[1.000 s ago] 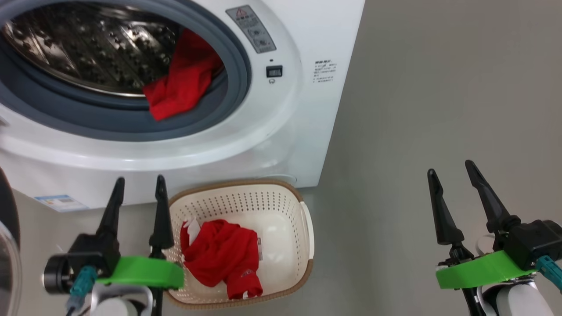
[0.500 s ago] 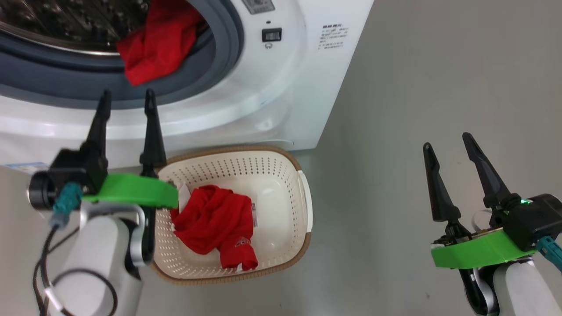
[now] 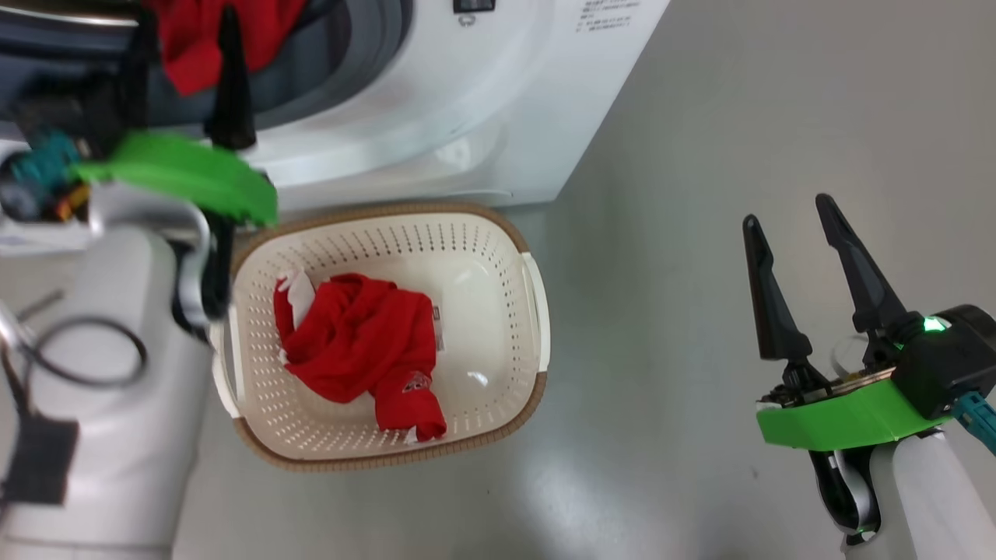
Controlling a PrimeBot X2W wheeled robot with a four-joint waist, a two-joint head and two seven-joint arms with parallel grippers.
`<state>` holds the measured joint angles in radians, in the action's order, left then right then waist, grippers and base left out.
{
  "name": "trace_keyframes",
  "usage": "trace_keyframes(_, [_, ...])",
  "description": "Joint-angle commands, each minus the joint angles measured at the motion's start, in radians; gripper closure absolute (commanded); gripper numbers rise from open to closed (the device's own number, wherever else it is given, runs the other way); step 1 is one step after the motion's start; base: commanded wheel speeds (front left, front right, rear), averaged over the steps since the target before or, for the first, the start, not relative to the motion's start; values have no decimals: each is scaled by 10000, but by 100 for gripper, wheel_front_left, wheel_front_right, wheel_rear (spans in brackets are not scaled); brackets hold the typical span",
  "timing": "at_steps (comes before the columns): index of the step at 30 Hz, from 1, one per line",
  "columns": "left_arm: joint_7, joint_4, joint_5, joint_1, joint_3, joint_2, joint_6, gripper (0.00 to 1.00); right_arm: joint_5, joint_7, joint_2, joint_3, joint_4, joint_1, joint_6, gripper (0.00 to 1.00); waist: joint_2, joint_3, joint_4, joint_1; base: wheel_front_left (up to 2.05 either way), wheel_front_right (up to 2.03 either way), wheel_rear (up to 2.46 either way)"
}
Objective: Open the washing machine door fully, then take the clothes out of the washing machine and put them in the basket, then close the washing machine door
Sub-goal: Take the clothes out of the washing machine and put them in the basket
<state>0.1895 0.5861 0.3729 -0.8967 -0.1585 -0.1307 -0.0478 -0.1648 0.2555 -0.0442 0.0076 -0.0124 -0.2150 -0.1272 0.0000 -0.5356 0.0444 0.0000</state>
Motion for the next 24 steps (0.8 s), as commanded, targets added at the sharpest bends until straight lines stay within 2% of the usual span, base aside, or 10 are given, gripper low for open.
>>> trace_keyframes(1, [-103, -50, 24, -381, 272, -438, 114, 0, 106, 63, -60, 249, 275, -105, -35, 0, 0, -319, 33, 0, 0, 0, 0])
trace_keyframes(12, [-1977, 1608, 922, -2000, 368, -508, 843, 0, 119, 63, -60, 401, 101, -383, -35, 0, 0, -629, 151, 0, 0, 0, 0])
trace_keyframes(17, [-2659, 2213, 1096, -2306, 273, -552, 1010, 0, 75, 63, -60, 453, 31, -436, -35, 0, 0, -652, 242, 0, 0, 0, 0])
trace_keyframes(22, [-3097, 2691, 1037, -2468, 101, -652, 977, 0, -19, 63, -60, 524, -37, -458, -35, 0, 0, -621, 348, 0, 0, 0, 0])
trace_keyframes(24, [-3516, 2974, 1097, -2483, -39, -662, 1143, 0, -89, 63, -60, 568, -65, -460, -35, 0, 0, -581, 426, 0, 0, 0, 0])
